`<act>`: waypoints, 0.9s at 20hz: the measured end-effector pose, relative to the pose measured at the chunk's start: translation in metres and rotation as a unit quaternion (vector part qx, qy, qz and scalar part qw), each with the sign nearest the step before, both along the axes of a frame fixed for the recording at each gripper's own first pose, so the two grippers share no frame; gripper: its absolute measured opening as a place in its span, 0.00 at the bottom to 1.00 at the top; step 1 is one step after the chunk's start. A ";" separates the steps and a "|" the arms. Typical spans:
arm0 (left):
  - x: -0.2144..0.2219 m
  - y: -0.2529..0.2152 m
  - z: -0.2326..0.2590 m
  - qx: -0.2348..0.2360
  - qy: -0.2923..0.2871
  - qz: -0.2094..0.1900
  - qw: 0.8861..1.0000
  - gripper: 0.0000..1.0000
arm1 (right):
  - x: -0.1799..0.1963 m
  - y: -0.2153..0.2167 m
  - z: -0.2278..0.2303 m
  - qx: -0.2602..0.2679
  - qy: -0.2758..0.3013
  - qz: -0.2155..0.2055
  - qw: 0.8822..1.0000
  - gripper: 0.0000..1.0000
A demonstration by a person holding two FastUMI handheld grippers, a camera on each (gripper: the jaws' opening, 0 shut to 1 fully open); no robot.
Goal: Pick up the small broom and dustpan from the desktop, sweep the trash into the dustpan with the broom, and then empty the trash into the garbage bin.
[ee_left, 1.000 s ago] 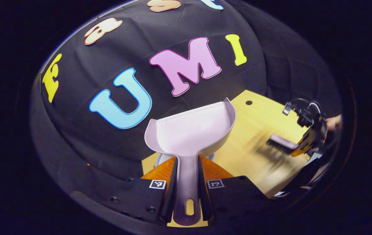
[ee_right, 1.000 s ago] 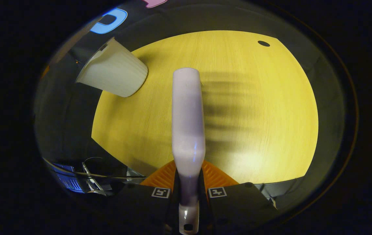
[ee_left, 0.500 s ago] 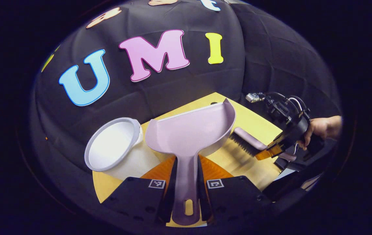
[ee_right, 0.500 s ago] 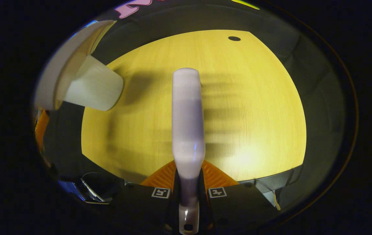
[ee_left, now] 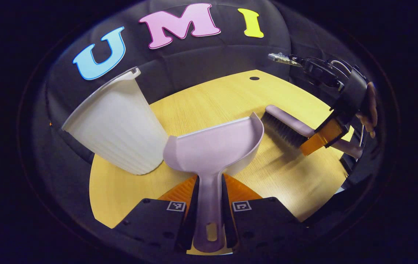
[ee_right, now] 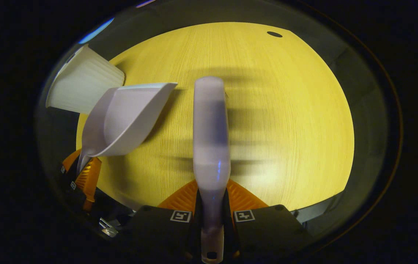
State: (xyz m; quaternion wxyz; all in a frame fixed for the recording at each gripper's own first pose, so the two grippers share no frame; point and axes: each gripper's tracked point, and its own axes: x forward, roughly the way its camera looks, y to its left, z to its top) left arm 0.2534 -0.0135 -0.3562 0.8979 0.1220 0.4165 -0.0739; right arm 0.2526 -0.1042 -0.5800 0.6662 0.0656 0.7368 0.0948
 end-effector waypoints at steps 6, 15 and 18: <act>-0.004 -0.005 -0.023 -0.009 0.015 0.035 0.999 0.30 | 0.001 0.008 -0.008 0.007 0.018 0.005 1.000 0.28; -0.004 -0.019 -0.036 -0.045 0.080 0.063 0.994 0.31 | -0.007 0.013 -0.022 -0.011 0.052 0.000 0.999 0.29; -0.003 -0.021 -0.036 -0.051 0.077 0.051 0.994 0.32 | -0.003 0.012 -0.018 -0.009 0.044 -0.004 0.999 0.30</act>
